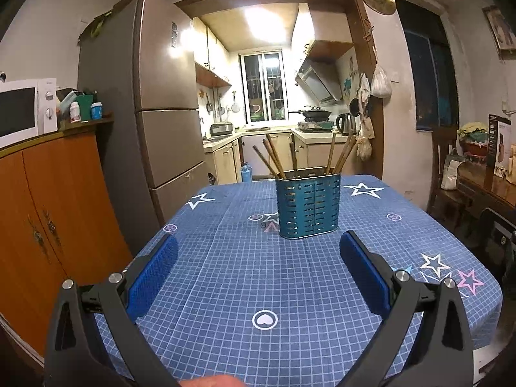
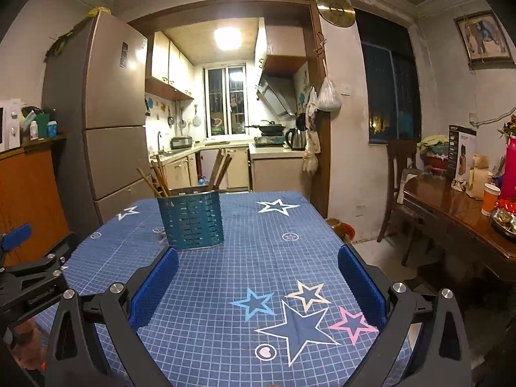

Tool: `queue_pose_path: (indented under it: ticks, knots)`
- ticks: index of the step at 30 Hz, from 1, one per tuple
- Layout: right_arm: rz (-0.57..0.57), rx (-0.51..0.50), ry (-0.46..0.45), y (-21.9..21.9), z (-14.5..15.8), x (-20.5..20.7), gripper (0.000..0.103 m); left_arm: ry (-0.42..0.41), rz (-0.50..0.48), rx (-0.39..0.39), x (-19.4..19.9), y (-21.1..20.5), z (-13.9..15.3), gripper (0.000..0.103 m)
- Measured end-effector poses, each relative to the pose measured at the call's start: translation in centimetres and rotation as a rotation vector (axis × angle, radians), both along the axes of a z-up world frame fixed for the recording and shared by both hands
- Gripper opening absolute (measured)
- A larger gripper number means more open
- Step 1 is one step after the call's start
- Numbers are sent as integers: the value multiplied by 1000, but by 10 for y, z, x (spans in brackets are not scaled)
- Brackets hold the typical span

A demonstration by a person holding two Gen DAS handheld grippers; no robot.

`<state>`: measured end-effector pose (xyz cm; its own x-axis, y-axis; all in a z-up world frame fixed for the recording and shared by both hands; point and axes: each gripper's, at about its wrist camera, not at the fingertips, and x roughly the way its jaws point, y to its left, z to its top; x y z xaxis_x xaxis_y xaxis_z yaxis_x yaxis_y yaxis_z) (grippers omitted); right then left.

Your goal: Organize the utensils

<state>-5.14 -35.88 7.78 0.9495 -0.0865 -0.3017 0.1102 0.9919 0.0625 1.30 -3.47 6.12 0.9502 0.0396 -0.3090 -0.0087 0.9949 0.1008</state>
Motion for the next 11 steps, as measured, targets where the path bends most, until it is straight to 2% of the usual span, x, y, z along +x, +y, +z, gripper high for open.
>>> queue_pose_path:
  ticks: [6, 11]
  knots:
    - [13, -8, 11, 6, -1, 3, 99, 62, -36, -72, 4, 16, -5, 97]
    - [27, -21, 21, 13, -4, 5, 99, 80, -52, -93, 5, 22, -8, 97]
